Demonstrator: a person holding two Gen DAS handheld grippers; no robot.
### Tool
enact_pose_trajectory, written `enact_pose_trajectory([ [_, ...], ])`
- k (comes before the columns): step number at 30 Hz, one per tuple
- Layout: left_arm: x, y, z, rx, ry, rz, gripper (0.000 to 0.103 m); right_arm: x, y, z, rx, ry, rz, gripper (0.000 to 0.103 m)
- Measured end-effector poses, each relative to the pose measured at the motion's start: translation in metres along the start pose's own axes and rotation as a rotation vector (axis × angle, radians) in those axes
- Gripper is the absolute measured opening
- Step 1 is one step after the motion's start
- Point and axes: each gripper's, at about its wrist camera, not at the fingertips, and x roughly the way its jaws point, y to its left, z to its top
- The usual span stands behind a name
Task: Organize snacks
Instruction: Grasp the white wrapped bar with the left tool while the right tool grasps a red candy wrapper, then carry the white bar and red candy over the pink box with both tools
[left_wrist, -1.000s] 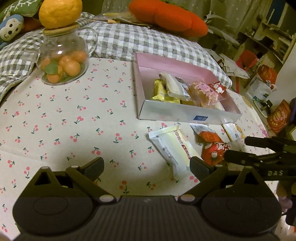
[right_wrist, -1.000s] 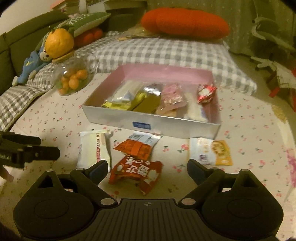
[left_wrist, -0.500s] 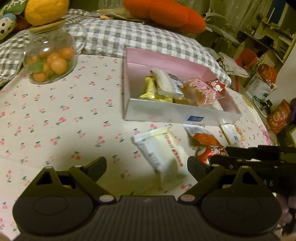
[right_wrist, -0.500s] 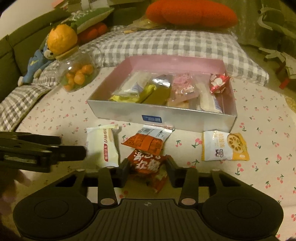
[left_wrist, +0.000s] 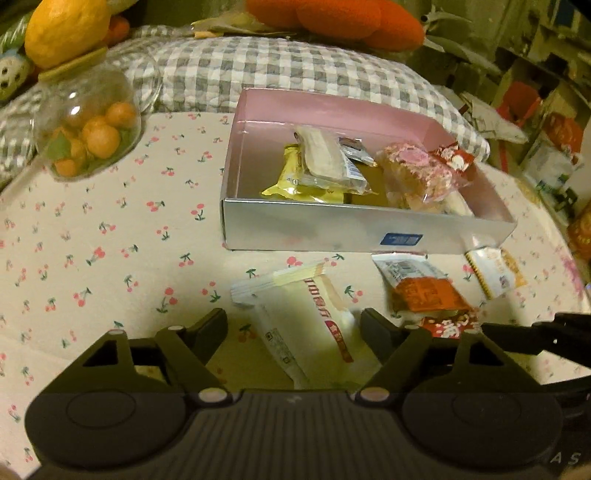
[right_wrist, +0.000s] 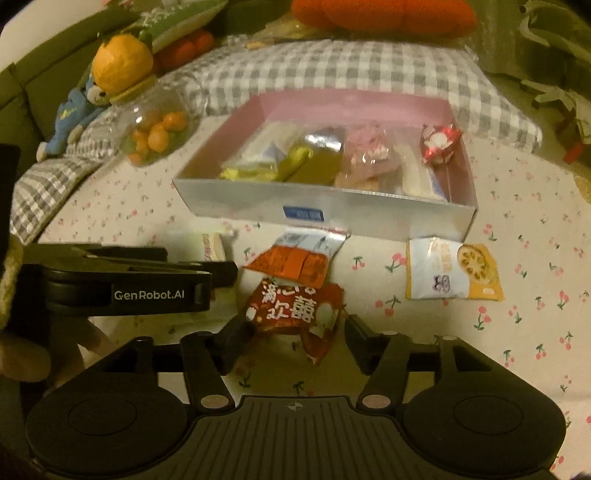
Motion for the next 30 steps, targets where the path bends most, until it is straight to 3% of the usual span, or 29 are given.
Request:
enact_pose_trajectory([
  [2,-0.002,0.002,-0.001,0.017,-0.002,0.008,0.059,0.004,0.001,-0.002,-0.002,0.006,-0.009,0.070],
  [7,-0.007,0.011,0.000,0.033,0.009,0.019,0.034,0.008,0.006,-0.003,-0.036,-0.017,-0.032,0.072],
  [9,-0.008,0.016,0.000,0.033,0.015,0.010,0.020,0.009,0.010,-0.003,-0.064,-0.026,-0.048,0.069],
  [10,-0.009,0.016,0.000,0.032,0.018,0.000,0.018,0.010,0.012,-0.004,-0.078,-0.030,-0.052,0.061],
  [11,-0.009,0.019,0.001,0.024,0.024,-0.011,0.017,0.009,0.014,-0.004,-0.088,-0.035,-0.049,0.051],
  [16,-0.011,0.029,0.001,-0.015,0.044,-0.046,0.015,0.007,0.014,-0.002,-0.070,-0.029,-0.038,0.045],
  [30,-0.024,0.059,0.004,-0.214,0.095,-0.170,0.014,-0.010,0.006,0.005,0.167,0.060,0.086,0.043],
])
